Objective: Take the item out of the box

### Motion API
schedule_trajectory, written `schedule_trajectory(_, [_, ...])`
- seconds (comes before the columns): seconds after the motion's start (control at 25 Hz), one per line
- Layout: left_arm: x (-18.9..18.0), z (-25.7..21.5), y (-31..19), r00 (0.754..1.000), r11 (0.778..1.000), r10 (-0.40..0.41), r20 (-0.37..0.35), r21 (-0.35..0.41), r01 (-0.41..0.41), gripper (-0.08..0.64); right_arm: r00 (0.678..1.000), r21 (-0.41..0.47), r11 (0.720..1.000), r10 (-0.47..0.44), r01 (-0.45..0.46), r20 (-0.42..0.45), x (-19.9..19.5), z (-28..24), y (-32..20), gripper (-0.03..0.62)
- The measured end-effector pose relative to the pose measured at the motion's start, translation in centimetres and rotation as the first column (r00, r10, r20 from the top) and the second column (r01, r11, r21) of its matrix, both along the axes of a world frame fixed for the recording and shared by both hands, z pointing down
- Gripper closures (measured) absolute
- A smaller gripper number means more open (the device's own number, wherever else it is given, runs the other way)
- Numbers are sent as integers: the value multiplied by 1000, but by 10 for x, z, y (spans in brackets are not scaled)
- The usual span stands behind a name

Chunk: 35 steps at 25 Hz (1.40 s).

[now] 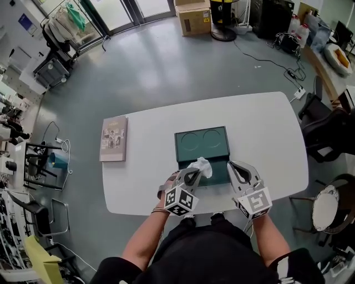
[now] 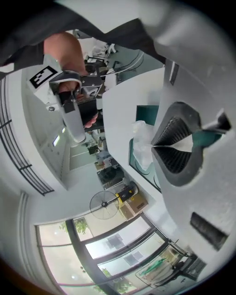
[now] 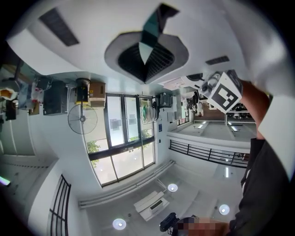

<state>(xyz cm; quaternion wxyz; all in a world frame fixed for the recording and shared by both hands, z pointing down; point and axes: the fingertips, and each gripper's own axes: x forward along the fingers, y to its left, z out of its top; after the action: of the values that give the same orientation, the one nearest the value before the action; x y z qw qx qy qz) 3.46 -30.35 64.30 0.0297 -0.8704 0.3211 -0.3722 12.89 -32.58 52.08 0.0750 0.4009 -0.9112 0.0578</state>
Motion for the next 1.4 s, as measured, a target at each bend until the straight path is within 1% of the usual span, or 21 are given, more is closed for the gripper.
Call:
schedule_trajectory(0.08, [-6, -20, -3, 996, 998, -56, -71, 32, 59, 540, 1000, 8, 1000, 10, -10, -5, 1, -3, -1, 586])
schedule_trajectory(0.12, [-10, -31, -4, 990, 995, -84, -114, 45, 90, 540, 1000, 12, 1000, 17, -17, -7, 2, -4, -2, 586])
schedule_trajectory(0.24, [-22, -64, -8, 956, 980, -160, -247, 78, 184, 540, 999, 25, 998, 51, -51, -8, 8, -9, -6, 586])
schedule_trajectory(0.32, [-32, -78, -8, 938, 966, -197, -285, 106, 235, 540, 998, 34, 997, 68, -68, -9, 12, -12, -9, 586])
schedule_trajectory(0.4, [-43, -84, -5, 921, 954, -230, -314, 113, 277, 540, 997, 42, 996, 75, -75, -12, 13, -16, -11, 586])
schedule_trajectory(0.52, [-56, -105, -4, 889, 934, -254, -381, 142, 328, 540, 996, 48, 995, 85, -85, 8, 12, -24, -14, 586])
schedule_trajectory(0.6, [-65, -119, -2, 857, 918, -272, -438, 148, 367, 540, 996, 58, 994, 89, -90, 14, 9, -29, -14, 586])
schedule_trajectory(0.72, [-80, -139, 1, 789, 888, -309, -531, 135, 439, 540, 997, 72, 994, 79, -80, 12, 1, -36, -12, 586])
schedule_trajectory(0.88, [-96, -161, 5, 716, 854, -328, -617, 131, 504, 540, 999, 81, 995, 49, -50, 7, -13, -37, -7, 586])
schedule_trajectory(0.92, [-98, -165, 6, 702, 846, -332, -630, 130, 517, 540, 999, 83, 996, 42, -42, 5, -16, -37, -5, 586])
schedule_trajectory(0.96, [-101, -166, 8, 695, 838, -337, -635, 133, 529, 540, 999, 84, 996, 35, -35, 3, -19, -36, -3, 586])
schedule_trajectory(1.08, [-114, -168, 9, 690, 814, -359, -628, 150, 561, 540, 1000, 88, 996, 21, -20, -11, -29, -35, 0, 586])
schedule_trajectory(1.16, [-122, -173, 10, 680, 806, -370, -633, 146, 574, 540, 999, 87, 996, 14, -11, -29, -38, -36, 0, 586])
schedule_trajectory(1.24, [-128, -176, 11, 675, 803, -374, -636, 143, 579, 540, 999, 89, 996, 8, -3, -47, -46, -38, 1, 587])
schedule_trajectory(1.32, [-130, -179, 13, 672, 805, -364, -645, 145, 576, 540, 998, 102, 995, 1, 6, -69, -52, -41, 3, 588])
schedule_trajectory(1.4, [-130, -181, 15, 673, 804, -353, -650, 157, 573, 540, 997, 124, 992, -5, 15, -79, -56, -46, 6, 588])
